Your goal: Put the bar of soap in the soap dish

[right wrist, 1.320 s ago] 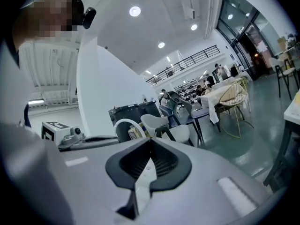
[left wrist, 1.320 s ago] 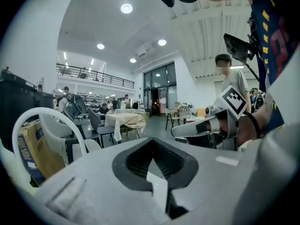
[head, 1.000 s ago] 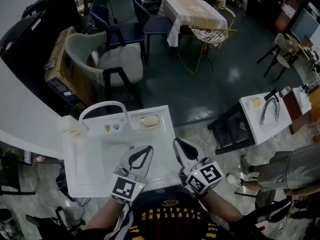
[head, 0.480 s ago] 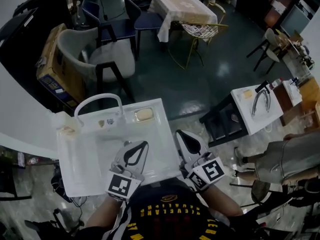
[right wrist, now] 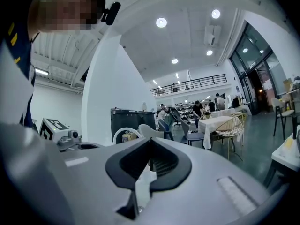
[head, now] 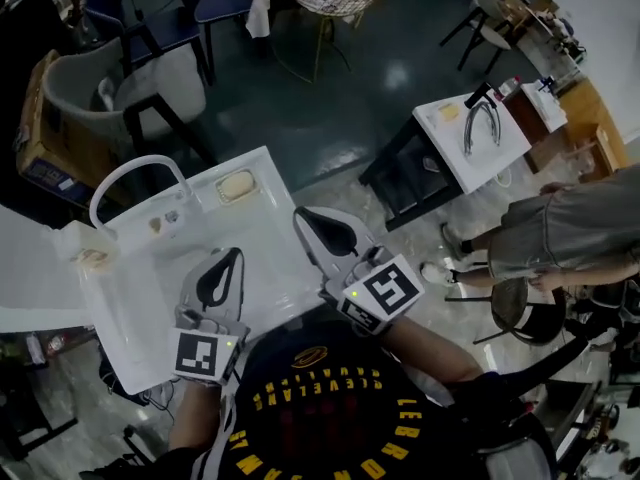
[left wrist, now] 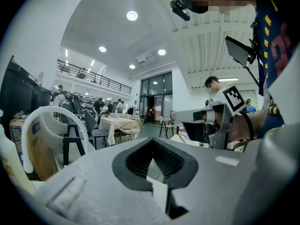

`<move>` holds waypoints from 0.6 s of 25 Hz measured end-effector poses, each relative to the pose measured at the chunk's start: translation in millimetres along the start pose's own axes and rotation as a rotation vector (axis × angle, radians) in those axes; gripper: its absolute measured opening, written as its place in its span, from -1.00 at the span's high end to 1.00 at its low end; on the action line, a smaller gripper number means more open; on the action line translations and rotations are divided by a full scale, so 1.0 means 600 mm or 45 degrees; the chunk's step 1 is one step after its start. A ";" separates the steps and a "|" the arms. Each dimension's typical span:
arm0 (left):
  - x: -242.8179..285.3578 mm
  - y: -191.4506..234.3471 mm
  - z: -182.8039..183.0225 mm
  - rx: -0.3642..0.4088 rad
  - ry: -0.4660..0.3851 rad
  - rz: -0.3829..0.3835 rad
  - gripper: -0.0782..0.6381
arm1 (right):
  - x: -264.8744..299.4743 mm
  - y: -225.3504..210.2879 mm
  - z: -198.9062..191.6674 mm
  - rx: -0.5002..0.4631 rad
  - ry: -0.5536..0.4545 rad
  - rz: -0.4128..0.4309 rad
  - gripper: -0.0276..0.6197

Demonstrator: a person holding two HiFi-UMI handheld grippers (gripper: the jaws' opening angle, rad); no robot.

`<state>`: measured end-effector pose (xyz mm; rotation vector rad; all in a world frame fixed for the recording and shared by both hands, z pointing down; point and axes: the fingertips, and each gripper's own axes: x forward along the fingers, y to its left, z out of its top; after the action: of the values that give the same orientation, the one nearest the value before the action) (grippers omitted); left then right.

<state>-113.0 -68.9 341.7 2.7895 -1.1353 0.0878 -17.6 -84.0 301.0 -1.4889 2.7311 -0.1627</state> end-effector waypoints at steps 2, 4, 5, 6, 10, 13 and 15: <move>-0.005 0.003 -0.002 0.002 0.004 -0.002 0.78 | 0.001 0.004 -0.007 0.014 0.017 0.001 0.91; -0.009 0.002 -0.003 0.007 0.008 -0.005 0.78 | 0.000 0.009 -0.009 0.028 0.014 0.011 0.91; -0.010 0.000 -0.004 0.009 0.012 -0.007 0.78 | -0.003 0.011 -0.010 0.036 0.011 0.014 0.91; -0.011 -0.003 -0.006 0.010 0.021 -0.009 0.78 | -0.006 0.012 -0.012 0.042 0.018 0.012 0.91; -0.014 -0.003 -0.013 0.015 0.084 -0.007 0.78 | -0.008 0.013 -0.023 0.056 0.045 0.005 0.91; -0.016 0.001 -0.018 0.015 0.078 -0.003 0.78 | -0.004 0.018 -0.032 0.063 0.050 0.017 0.91; -0.017 0.002 -0.023 0.016 0.064 -0.004 0.78 | -0.001 0.026 -0.036 0.066 0.040 0.041 0.91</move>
<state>-121.2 -60.9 354.2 2.7831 -1.1221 0.1644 -31.9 -73.7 320.9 -1.4413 2.7511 -0.2561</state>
